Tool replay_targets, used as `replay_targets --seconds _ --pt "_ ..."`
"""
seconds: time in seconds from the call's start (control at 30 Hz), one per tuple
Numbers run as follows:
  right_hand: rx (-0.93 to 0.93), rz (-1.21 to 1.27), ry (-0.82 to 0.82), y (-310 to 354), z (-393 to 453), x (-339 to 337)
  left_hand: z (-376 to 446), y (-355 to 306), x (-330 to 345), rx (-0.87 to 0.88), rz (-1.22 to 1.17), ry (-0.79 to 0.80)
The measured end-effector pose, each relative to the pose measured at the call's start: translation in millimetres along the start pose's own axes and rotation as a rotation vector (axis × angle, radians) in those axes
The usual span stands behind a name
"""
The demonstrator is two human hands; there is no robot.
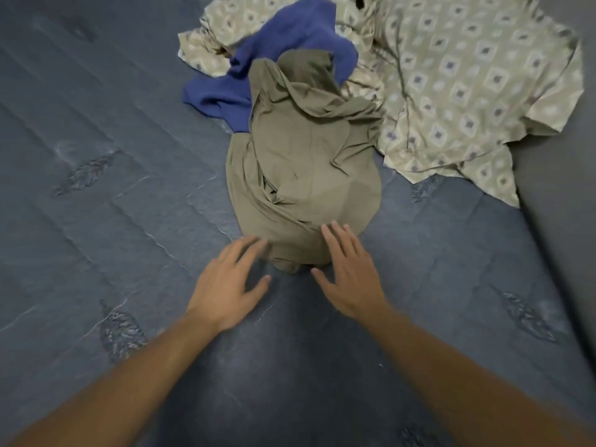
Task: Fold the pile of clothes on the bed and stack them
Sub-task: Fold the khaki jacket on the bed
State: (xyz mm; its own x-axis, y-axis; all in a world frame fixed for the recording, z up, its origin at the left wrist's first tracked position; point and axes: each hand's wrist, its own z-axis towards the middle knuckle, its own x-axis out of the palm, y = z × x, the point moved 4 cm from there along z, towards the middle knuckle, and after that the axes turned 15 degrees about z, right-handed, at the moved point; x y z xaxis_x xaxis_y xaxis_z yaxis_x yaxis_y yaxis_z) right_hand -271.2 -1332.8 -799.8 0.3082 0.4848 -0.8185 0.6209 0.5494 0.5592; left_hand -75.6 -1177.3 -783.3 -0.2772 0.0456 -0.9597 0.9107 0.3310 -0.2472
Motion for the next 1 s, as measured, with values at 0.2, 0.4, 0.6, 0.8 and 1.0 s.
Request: replay_targets --seconds 0.2,0.4,0.6,0.8,1.0 --pt "-0.127 -0.005 0.075 -46 42 6 64 -10 53 -0.014 0.138 0.102" --pt "-0.184 0.048 -0.025 -51 69 19 81 -7 59 -0.006 0.131 -0.102" --pt "-0.278 0.124 -0.164 -42 51 16 53 -13 57 -0.058 0.024 -0.139" --pt "-0.255 0.157 -0.044 -11 -30 32 -30 -15 59 -0.064 0.026 -0.025" --pt "-0.201 0.172 0.026 35 -152 88 -160 2 75 -0.006 -0.04 0.027"
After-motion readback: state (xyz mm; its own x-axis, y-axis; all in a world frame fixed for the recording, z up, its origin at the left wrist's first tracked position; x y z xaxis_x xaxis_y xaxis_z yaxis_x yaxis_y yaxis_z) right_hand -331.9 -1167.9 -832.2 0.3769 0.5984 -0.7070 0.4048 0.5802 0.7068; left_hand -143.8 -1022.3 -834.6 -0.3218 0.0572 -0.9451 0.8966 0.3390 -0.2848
